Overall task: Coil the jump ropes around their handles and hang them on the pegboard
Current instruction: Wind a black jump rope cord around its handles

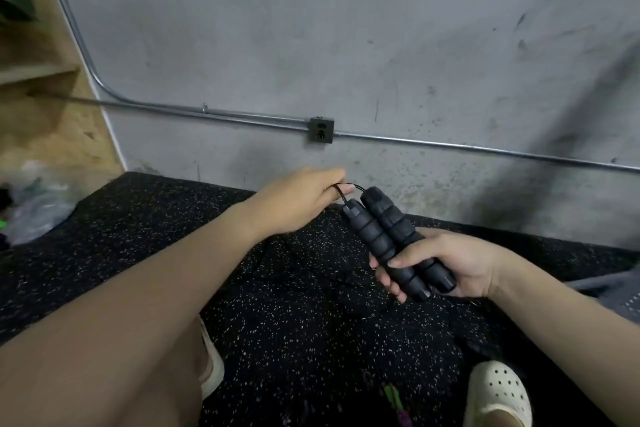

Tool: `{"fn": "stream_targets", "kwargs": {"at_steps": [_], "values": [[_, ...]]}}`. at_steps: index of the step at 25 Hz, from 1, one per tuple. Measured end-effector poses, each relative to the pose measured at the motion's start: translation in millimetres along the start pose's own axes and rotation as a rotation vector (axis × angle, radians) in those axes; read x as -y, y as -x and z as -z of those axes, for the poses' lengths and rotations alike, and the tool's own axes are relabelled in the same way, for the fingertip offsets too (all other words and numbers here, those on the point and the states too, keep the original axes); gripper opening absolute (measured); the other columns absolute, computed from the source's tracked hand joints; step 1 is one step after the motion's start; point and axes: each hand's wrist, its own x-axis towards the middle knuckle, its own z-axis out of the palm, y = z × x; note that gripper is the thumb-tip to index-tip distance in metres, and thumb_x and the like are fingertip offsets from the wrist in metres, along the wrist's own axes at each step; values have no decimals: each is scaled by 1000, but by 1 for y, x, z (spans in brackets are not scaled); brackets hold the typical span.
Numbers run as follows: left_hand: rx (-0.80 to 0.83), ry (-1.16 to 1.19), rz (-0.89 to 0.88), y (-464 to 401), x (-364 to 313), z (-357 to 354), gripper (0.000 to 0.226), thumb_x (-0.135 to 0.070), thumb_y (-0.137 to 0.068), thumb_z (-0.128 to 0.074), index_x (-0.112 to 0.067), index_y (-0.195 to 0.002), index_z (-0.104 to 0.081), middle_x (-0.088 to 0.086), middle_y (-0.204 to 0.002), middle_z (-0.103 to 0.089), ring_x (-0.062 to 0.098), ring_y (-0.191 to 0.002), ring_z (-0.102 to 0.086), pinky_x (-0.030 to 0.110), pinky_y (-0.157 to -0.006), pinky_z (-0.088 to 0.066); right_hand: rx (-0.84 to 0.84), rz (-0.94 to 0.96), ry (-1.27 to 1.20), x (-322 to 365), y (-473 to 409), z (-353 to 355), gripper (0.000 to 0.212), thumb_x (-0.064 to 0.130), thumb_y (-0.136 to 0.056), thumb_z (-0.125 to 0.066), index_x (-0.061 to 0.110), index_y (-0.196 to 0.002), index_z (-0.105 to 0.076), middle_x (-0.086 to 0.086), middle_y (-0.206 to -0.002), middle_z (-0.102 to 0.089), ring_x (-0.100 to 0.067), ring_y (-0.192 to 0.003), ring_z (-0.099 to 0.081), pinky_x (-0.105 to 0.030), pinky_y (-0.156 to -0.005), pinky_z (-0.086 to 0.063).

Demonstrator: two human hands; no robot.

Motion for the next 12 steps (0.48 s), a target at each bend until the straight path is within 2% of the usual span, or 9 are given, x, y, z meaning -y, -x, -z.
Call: {"fn": "stream_targets", "kwargs": {"at_steps": [2, 4, 6, 8, 12], "values": [[-81, 165, 46, 8, -5, -10, 26, -54, -103, -45, -29, -96, -47, -7, -75, -58, 9, -66, -54, 35, -60, -44, -60, 48, -16, -9, 5, -24, 26, 4, -84, -65, 0, -109, -62, -15, -83, -58, -26, -72, -59, -40, -71, -56], [-138, 293, 115, 16, -8, -21, 26, -49, -104, -46, -23, -105, -49, -9, -80, -59, 1, -67, -55, 31, -61, -42, -130, 119, 3, -13, 3, -39, 25, 3, -85, -65, 1, -110, -60, -10, -77, -54, -21, -65, -53, -34, -62, -50], [-175, 351, 123, 21, -12, -31, 32, -49, -104, -39, -19, -107, -49, -6, -86, -63, 7, -74, -62, 42, -68, -51, -206, 182, -13, -4, 1, -46, 24, 2, -86, -62, 2, -109, -58, -7, -74, -51, -17, -61, -48, -29, -56, -42], [-165, 363, 115, 24, -20, -38, 32, -48, -105, -35, -19, -108, -48, 0, -86, -65, 20, -75, -65, 54, -73, -53, -233, 241, -50, 4, 1, -50, 21, 1, -88, -61, 3, -108, -58, -7, -74, -48, -16, -61, -45, -28, -55, -39], [-99, 369, 121, 25, -32, -46, 15, -31, -111, -35, -24, -102, -45, 1, -78, -63, 19, -67, -62, 52, -68, -52, -351, 332, -83, 0, -4, -53, 26, 2, -88, -63, 3, -114, -58, -7, -75, -48, -17, -62, -42, -27, -53, -38]]}}
